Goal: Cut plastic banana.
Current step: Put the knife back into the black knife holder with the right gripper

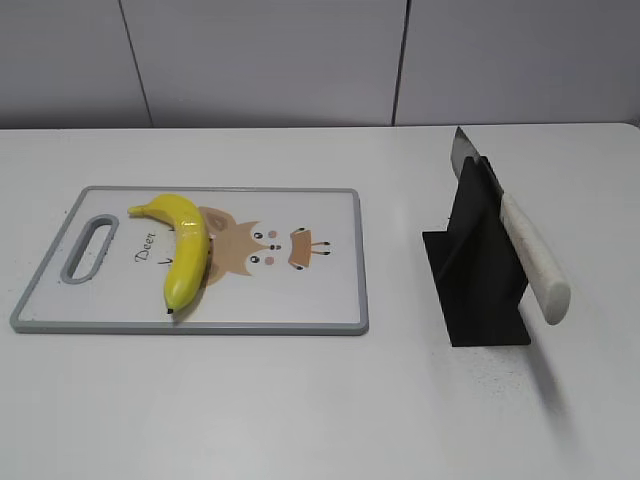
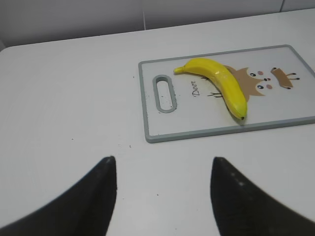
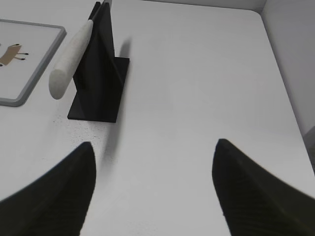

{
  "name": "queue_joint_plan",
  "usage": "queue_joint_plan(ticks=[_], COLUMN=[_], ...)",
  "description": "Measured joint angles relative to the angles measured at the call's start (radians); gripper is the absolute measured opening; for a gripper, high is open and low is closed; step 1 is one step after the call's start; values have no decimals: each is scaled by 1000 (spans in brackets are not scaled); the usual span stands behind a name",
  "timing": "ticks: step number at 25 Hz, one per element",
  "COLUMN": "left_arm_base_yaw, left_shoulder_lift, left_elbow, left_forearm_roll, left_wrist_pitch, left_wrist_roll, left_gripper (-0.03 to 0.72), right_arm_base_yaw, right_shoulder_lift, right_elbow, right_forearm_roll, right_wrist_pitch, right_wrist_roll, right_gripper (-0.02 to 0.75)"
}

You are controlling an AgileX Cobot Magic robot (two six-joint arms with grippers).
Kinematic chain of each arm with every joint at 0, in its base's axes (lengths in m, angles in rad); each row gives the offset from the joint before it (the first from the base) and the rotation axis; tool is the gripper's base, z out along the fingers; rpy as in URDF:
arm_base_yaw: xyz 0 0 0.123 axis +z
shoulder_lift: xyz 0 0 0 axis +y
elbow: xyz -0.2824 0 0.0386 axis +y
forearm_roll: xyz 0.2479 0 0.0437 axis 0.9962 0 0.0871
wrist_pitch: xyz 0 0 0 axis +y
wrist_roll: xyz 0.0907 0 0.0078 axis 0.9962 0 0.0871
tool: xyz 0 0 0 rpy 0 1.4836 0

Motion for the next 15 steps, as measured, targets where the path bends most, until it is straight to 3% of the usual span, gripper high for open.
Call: queue_joint_plan(ticks=[7, 15], left_arm_base_yaw=[61, 63], left_shoulder_lift=[0, 0], left_elbow=[0, 0], left_forearm_roll=[0, 0], left_wrist_pitch=[0, 0], left_wrist_roll=[0, 0], left_gripper=[583, 583], right_arm_base_yaw=[-19, -20], right_shoulder_lift=[0, 0], right_elbow=[0, 0], right_forearm_roll=[0, 0], right_wrist_pitch=[0, 0], right_wrist_roll=[0, 0], right_gripper=[577, 575])
